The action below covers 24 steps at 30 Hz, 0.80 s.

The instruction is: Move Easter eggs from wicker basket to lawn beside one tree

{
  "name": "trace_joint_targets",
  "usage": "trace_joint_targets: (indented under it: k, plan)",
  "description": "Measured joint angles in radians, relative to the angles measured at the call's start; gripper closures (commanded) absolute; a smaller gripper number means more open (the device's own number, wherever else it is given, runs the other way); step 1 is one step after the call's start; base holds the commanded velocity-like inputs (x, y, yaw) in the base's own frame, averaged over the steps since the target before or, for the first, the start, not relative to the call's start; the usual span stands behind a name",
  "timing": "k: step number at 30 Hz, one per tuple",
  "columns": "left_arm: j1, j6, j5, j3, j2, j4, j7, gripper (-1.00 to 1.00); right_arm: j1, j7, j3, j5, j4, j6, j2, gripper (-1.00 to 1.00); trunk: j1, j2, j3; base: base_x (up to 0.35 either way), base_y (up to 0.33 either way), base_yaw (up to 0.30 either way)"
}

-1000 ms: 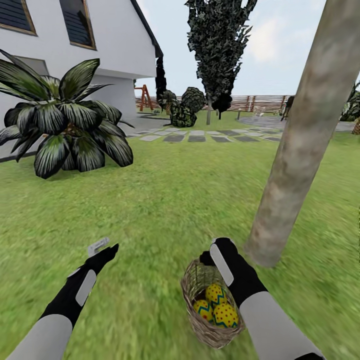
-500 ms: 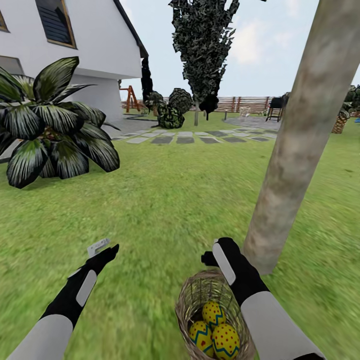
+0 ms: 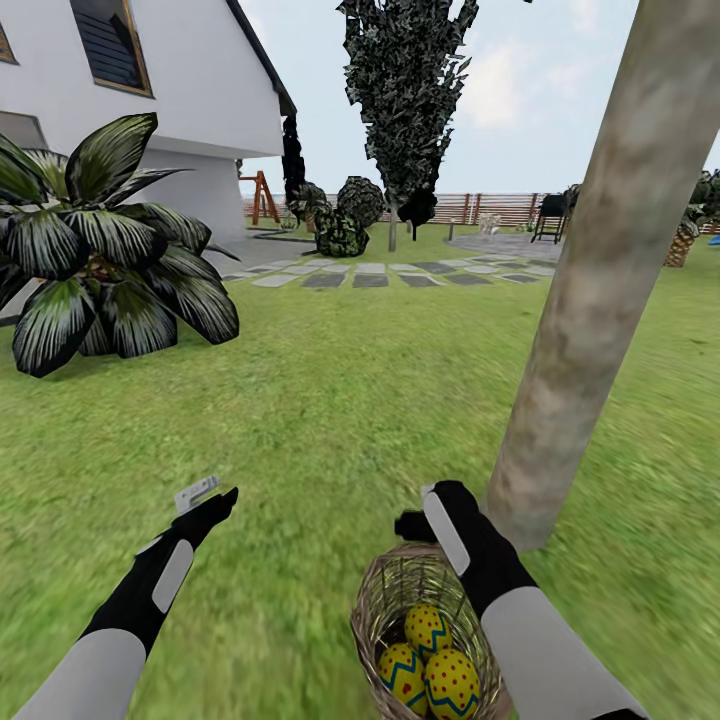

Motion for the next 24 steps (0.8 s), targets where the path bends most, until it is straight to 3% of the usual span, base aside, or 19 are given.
trace_joint_targets:
  k: [6,14,24]
  plan:
    - [0.000,0.000,0.000,0.000,0.000,0.001,0.000,-1.00,0.002,-0.001,0.001,0.001,0.069,0.008,-0.005,-1.00,0.000,0.000,0.000,0.000,0.000,0.000]
    - [0.000,0.000,0.000,-0.001,-0.001,0.003,0.000,-1.00,0.003,0.006,-0.001,0.010,0.259,-0.024,-0.029,-1.00,0.000,0.000,0.000,0.000,0.000,0.000]
    - [0.000,0.000,0.000,-0.001,-0.012,0.003,0.000,-1.00,0.003,0.008,0.003,0.016,0.277,-0.094,-0.032,-1.00,0.000,0.000,0.000,0.000,0.000,0.000]
